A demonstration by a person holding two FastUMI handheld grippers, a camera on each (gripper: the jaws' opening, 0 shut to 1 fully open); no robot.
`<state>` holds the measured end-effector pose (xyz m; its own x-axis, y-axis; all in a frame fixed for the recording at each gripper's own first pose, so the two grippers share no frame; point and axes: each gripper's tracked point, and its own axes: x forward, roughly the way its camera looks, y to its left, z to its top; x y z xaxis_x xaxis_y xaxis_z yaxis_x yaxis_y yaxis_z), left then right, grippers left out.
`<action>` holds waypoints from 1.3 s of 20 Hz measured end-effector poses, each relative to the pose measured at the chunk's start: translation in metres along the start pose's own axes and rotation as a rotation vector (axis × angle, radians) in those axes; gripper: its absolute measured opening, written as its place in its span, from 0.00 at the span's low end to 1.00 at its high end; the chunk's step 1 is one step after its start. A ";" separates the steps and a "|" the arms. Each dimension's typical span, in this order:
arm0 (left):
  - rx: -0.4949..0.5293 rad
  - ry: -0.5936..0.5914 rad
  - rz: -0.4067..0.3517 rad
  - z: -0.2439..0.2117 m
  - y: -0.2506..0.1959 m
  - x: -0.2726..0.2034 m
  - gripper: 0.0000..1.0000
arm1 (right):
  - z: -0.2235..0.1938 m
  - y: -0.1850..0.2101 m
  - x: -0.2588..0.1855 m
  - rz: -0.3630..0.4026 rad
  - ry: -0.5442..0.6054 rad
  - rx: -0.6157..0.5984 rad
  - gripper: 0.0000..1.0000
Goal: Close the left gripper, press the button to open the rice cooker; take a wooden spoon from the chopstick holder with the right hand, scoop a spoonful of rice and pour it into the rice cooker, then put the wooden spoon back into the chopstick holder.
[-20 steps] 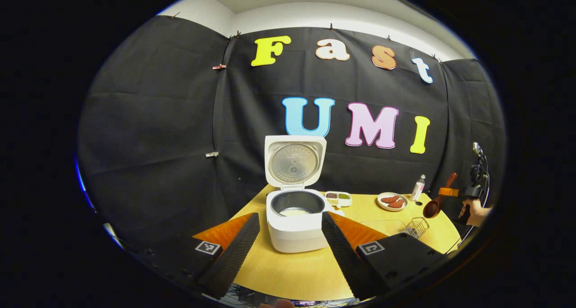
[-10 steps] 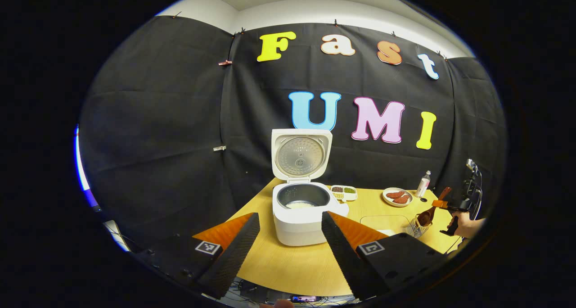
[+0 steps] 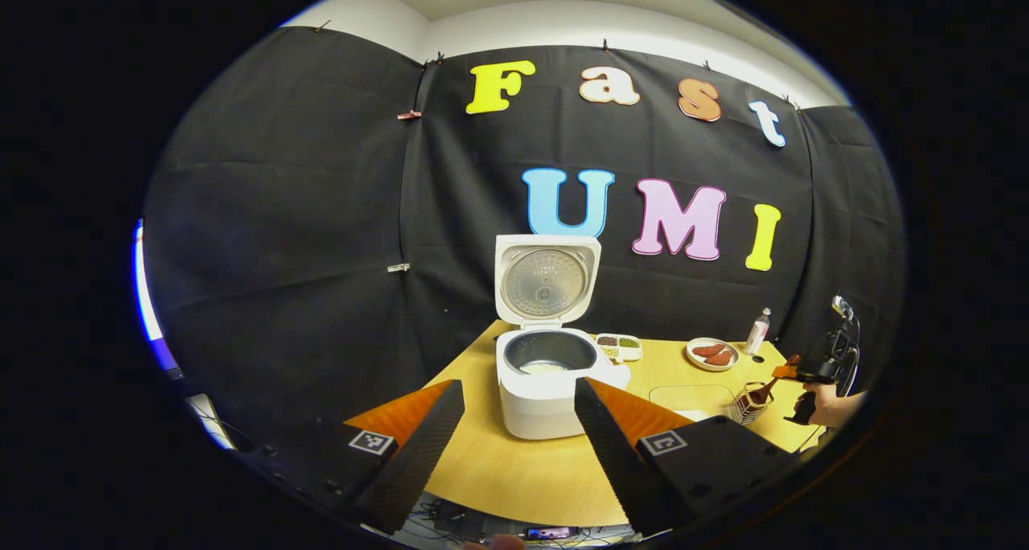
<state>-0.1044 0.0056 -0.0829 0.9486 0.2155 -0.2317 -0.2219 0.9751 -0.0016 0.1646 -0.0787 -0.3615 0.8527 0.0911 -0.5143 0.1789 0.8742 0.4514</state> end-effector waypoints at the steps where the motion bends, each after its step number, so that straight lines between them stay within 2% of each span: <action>1: -0.002 0.000 -0.007 -0.001 0.001 0.001 0.95 | 0.000 -0.004 -0.004 -0.009 0.003 -0.002 0.43; 4: 0.003 -0.005 -0.030 0.001 0.002 0.002 0.95 | -0.002 -0.006 -0.022 -0.014 0.001 -0.006 0.42; 5: 0.007 -0.009 -0.038 0.003 0.003 0.004 0.95 | -0.001 -0.006 -0.029 -0.012 -0.006 -0.011 0.59; 6: 0.011 -0.014 -0.047 0.005 0.004 0.005 0.95 | -0.001 -0.007 -0.037 -0.016 -0.014 -0.019 0.57; 7: 0.012 -0.021 -0.055 0.008 0.003 0.007 0.95 | 0.002 -0.007 -0.045 -0.019 -0.028 -0.023 0.67; 8: 0.011 -0.032 -0.064 0.013 0.003 0.009 0.95 | 0.004 -0.009 -0.056 -0.026 -0.040 -0.028 0.72; 9: 0.009 -0.041 -0.072 0.018 0.004 0.011 0.95 | 0.008 -0.012 -0.066 -0.038 -0.054 -0.035 0.84; 10: 0.008 -0.056 -0.083 0.024 0.004 0.015 0.95 | 0.010 -0.014 -0.076 -0.051 -0.066 -0.042 0.88; 12: 0.012 -0.087 -0.104 0.037 0.003 0.022 0.95 | 0.019 -0.018 -0.100 -0.075 -0.092 -0.052 0.90; 13: 0.017 -0.109 -0.118 0.047 0.002 0.026 0.95 | 0.024 -0.018 -0.111 -0.086 -0.111 -0.059 0.98; 21: -0.008 -0.331 -0.223 0.144 -0.012 0.081 0.95 | 0.079 0.005 -0.207 -0.130 -0.273 -0.187 0.98; 24: -0.027 -0.395 -0.225 0.182 -0.015 0.114 0.93 | 0.101 0.024 -0.234 -0.121 -0.325 -0.216 0.98; 26: -0.034 -0.423 -0.222 0.202 -0.018 0.141 0.95 | 0.111 0.036 -0.247 -0.114 -0.358 -0.217 0.98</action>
<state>0.0787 0.0286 0.0807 0.9808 0.0119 0.1944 -0.0043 0.9992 -0.0396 0.0153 -0.1228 -0.1369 0.9569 -0.1493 -0.2491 0.2066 0.9528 0.2226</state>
